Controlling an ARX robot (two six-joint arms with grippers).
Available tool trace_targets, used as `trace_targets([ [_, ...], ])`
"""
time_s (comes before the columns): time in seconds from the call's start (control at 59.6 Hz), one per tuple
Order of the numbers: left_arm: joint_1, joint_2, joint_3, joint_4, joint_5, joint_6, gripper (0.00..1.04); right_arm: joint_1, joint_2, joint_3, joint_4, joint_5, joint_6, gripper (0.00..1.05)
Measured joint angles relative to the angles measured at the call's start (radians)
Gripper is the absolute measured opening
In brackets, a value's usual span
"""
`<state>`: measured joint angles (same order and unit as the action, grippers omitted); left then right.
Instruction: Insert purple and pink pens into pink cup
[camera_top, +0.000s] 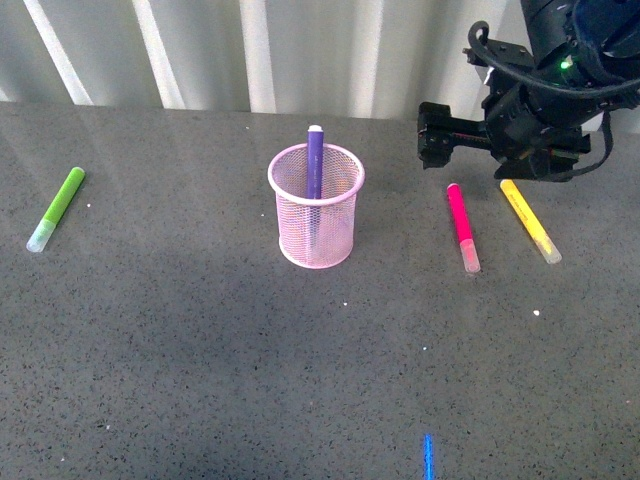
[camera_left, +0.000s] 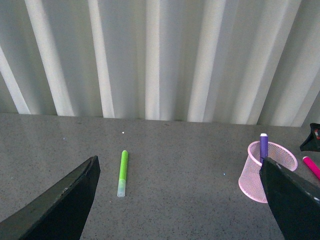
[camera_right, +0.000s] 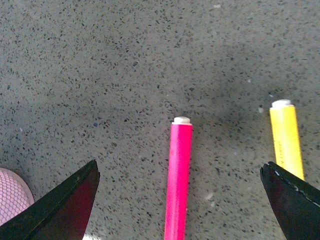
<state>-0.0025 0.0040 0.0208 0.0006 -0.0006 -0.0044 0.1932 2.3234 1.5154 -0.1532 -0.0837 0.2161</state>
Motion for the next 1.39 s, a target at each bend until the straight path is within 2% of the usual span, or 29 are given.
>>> trace_targets([
  [0.52, 0.0, 0.0, 0.0, 0.0, 0.0, 0.0, 0.98, 0.04, 0.148, 0.137, -0.056, 0.039, 0.088, 0.98],
  [1.392, 0.0, 0.0, 0.0, 0.0, 0.0, 0.0, 0.98, 0.03, 0.204, 0.219, -0.143, 0.099, 0.075, 0.98],
])
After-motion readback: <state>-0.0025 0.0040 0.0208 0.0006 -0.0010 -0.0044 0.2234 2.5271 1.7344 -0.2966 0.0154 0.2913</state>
